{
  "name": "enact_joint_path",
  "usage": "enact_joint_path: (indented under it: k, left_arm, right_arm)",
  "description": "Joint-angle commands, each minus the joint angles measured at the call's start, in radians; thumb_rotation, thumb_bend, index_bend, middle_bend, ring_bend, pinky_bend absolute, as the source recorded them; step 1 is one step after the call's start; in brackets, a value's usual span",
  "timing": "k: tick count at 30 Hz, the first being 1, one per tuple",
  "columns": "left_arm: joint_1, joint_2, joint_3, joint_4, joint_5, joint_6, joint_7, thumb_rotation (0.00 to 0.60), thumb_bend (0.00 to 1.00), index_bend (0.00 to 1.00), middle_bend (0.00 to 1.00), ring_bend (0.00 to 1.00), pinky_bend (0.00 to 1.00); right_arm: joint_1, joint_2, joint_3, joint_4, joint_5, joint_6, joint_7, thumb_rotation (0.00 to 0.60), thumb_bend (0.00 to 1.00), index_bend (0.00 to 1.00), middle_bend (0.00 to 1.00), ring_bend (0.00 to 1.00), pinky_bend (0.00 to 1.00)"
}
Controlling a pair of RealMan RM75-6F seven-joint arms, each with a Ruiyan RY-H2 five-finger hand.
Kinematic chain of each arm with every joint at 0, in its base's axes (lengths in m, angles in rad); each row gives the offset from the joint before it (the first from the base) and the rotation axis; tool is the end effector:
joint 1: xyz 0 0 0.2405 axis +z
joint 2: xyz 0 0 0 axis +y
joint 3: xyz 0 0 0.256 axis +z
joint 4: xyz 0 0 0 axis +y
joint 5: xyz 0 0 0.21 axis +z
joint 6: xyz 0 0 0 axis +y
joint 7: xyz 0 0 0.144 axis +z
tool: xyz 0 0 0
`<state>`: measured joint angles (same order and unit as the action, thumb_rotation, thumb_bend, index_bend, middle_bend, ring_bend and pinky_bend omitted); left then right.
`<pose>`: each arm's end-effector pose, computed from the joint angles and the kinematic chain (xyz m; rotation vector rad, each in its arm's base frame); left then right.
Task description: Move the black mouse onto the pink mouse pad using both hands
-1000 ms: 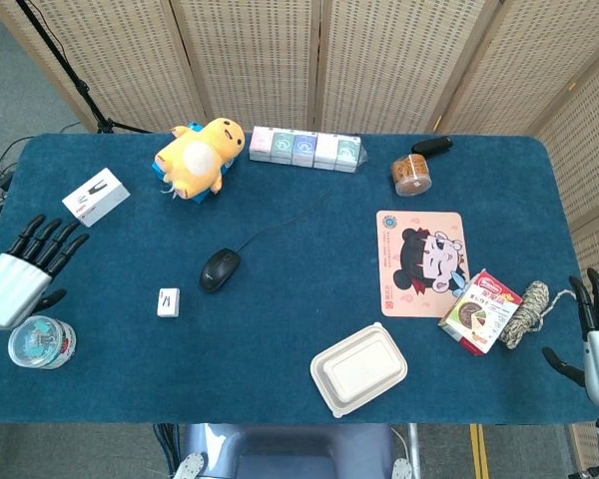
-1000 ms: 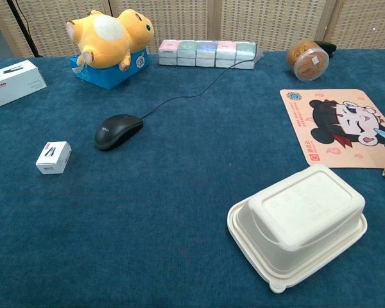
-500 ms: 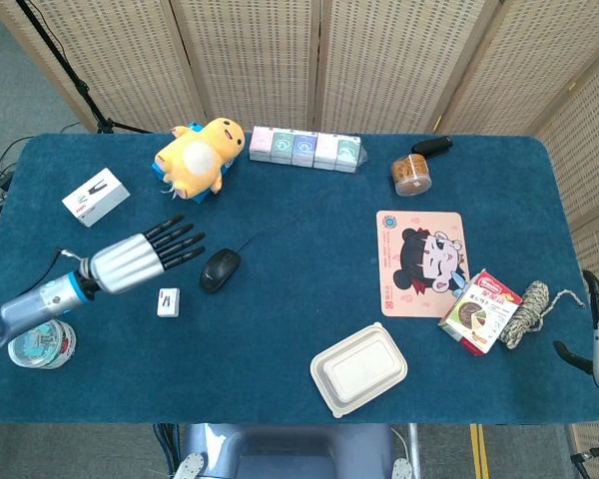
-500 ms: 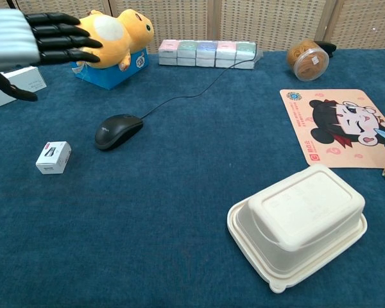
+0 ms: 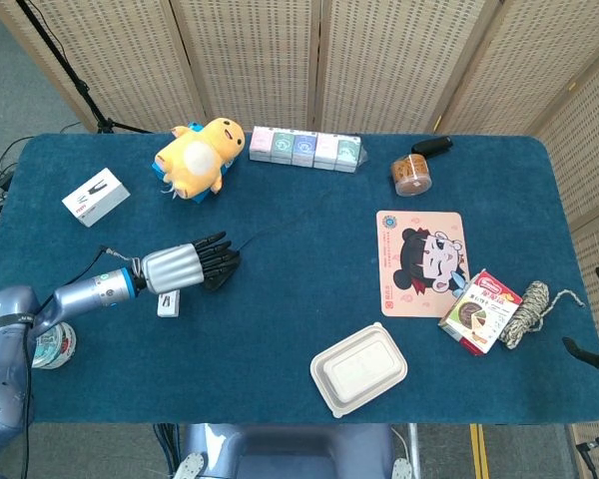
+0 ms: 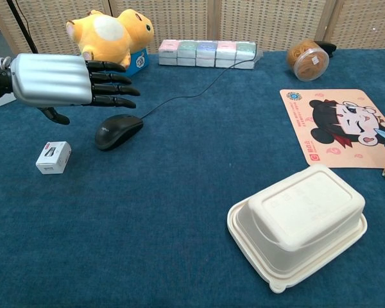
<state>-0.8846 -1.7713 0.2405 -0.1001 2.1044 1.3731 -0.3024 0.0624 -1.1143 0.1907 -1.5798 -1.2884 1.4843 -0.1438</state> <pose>-0.2126 0.4101 0.0247 -2.4374 0.4350 -0.6505 -0.3370 -0.1989 0.1972 1.1608 -0.7872 0.7447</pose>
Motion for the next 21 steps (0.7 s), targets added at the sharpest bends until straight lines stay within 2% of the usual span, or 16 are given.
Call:
enact_joint_path:
  k: [1, 17, 21]
  left_arm:
    - [-0.009, -0.019, 0.018, 0.005, -0.008, -0.032, 0.012, 0.600, 0.06, 0.00, 0.00, 0.00, 0.00]
    - [-0.058, -0.090, 0.064, 0.017, -0.048, -0.141, 0.029, 0.600, 0.06, 0.00, 0.00, 0.00, 0.00]
    - [-0.070, -0.098, 0.079, 0.020, -0.050, -0.166, 0.034, 0.600, 0.06, 0.00, 0.00, 0.00, 0.06]
  right_arm:
    - [0.003, 0.001, 0.002, 0.005, 0.009, -0.010, 0.008, 0.600, 0.00, 0.00, 0.00, 0.00, 0.00]
    - [0.007, 0.007, 0.005, 0.013, 0.035, -0.030, 0.028, 0.600, 0.00, 0.00, 0.00, 0.00, 0.00]
    - [0.007, 0.009, 0.006, 0.015, 0.040, -0.033, 0.031, 0.600, 0.00, 0.00, 0.00, 0.00, 0.00]
